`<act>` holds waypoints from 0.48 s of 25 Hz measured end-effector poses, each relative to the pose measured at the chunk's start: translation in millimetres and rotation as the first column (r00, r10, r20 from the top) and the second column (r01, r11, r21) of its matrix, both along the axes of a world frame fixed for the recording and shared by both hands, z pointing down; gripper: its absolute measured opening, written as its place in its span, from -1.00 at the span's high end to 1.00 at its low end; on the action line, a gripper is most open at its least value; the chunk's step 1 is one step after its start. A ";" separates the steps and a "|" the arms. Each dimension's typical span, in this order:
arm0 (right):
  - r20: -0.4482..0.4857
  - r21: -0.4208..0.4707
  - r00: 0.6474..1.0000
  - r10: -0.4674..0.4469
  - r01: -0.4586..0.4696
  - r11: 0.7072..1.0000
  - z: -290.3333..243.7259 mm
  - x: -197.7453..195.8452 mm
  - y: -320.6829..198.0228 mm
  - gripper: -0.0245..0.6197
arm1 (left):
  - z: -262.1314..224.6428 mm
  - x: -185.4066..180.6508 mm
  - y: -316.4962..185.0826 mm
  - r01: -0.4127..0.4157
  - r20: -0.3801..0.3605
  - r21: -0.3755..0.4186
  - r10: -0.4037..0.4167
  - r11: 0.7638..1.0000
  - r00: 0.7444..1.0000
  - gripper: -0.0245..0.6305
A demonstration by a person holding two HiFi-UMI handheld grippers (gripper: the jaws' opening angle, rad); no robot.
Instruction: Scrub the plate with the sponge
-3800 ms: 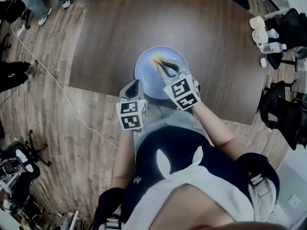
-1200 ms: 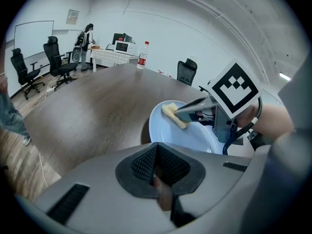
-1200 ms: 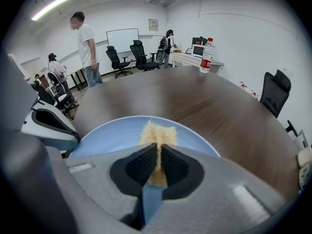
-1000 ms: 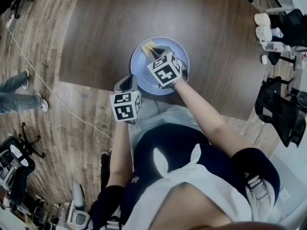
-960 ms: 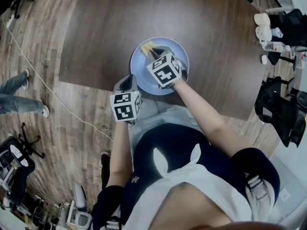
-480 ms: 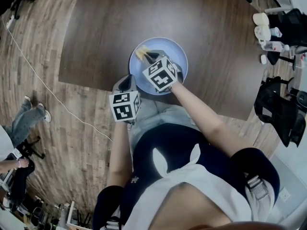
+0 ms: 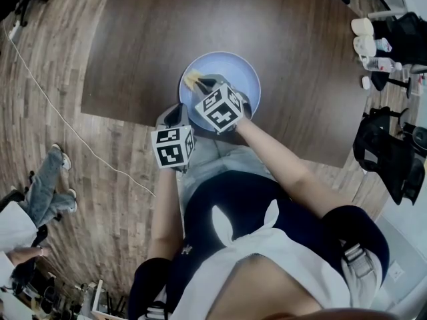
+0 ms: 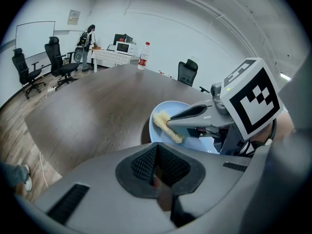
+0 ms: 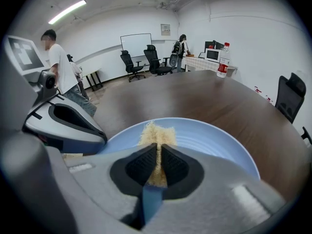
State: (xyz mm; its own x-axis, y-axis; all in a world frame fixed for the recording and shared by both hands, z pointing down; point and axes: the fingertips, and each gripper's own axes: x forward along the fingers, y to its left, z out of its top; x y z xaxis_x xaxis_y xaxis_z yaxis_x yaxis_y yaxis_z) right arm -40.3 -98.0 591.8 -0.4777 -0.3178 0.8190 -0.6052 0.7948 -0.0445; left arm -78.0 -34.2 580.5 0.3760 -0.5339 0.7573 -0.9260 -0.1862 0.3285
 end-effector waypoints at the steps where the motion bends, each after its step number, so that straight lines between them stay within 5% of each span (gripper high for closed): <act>1: 0.006 -0.007 1.000 0.000 0.000 1.000 -0.2 -1.5 1.6 0.84 | -0.3 -0.8 0.1 0.000 -0.001 0.000 0.000 1.000 1.000 0.91; 12: 0.075 -0.077 0.997 0.010 -0.004 0.997 0.2 -10.3 17.5 0.84 | -0.3 -0.6 -0.3 0.002 0.001 0.001 -0.002 1.000 1.000 0.91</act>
State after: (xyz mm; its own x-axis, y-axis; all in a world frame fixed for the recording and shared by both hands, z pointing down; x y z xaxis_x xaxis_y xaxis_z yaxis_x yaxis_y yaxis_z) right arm -50.7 -80.5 592.0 -0.5368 -0.2592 0.8029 -0.6035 0.7830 -0.1507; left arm -78.7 -34.5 580.2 0.3742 -0.5352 0.7574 -0.9267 -0.1844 0.3275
